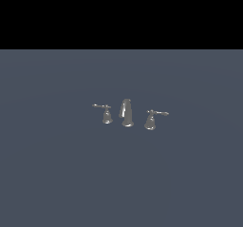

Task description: Turn on the faucet by rotating a designated handle.

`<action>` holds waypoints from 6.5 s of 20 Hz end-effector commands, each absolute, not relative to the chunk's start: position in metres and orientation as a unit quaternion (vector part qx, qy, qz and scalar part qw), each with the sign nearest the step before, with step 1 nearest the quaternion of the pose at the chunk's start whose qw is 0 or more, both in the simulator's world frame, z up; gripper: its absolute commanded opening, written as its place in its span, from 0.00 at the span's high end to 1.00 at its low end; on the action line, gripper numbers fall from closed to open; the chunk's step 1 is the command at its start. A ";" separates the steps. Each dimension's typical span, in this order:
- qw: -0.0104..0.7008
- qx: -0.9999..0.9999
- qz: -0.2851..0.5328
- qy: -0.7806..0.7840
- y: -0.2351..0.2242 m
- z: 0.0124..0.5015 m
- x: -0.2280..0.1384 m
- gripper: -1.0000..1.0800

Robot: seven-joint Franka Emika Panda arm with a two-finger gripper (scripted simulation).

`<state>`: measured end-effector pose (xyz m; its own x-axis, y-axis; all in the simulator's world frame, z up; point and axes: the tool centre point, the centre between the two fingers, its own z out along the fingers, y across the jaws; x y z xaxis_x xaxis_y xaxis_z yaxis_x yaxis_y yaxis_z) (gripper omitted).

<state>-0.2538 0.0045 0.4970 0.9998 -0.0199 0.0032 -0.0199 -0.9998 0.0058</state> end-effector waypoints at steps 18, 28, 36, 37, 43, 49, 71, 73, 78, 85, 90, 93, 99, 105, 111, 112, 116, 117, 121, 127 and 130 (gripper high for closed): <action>0.002 0.994 0.001 -0.107 0.016 0.450 -0.217 1.00; 0.001 0.971 0.001 -0.239 0.019 0.387 -0.164 1.00; 0.000 0.939 0.001 -0.344 0.011 0.334 -0.119 1.00; 0.000 0.934 0.000 -0.357 0.009 0.327 -0.114 1.00; -0.001 0.901 0.000 -0.433 -0.004 0.287 -0.082 1.00; -0.001 0.862 0.000 -0.507 -0.023 0.248 -0.053 1.00; 0.001 0.661 0.001 -0.751 -0.135 0.100 0.019 1.00; 0.001 0.647 0.001 -0.763 -0.143 0.092 0.021 1.00; 0.001 0.623 0.001 -0.782 -0.156 0.078 0.023 1.00; 0.000 0.619 0.000 -0.785 -0.158 0.077 0.024 1.00; 0.000 0.619 0.000 -0.785 -0.157 0.077 0.024 1.00; 0.000 0.619 0.000 -0.785 -0.160 0.077 0.014 1.00; 0.000 0.619 0.000 -0.785 -0.164 0.077 -0.006 1.00; -0.003 0.623 0.002 -0.782 -0.159 0.077 -0.011 1.00; -0.002 0.621 0.001 -0.783 -0.153 0.077 -0.031 1.00; -0.002 0.621 0.001 -0.784 -0.151 0.077 -0.034 1.00; -0.001 0.620 0.000 -0.785 -0.147 0.077 -0.047 1.00; 0.000 0.620 0.000 -0.785 -0.145 0.077 -0.051 1.00; 0.000 0.615 0.002 -0.789 -0.148 0.076 -0.053 1.00; 0.000 0.618 0.001 -0.786 -0.119 0.076 -0.060 1.00; 0.000 0.619 0.000 -0.785 -0.103 0.077 -0.064 1.00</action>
<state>-0.0675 -0.1321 0.0757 -0.2728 -0.9620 0.0081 -0.9621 0.2728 -0.0001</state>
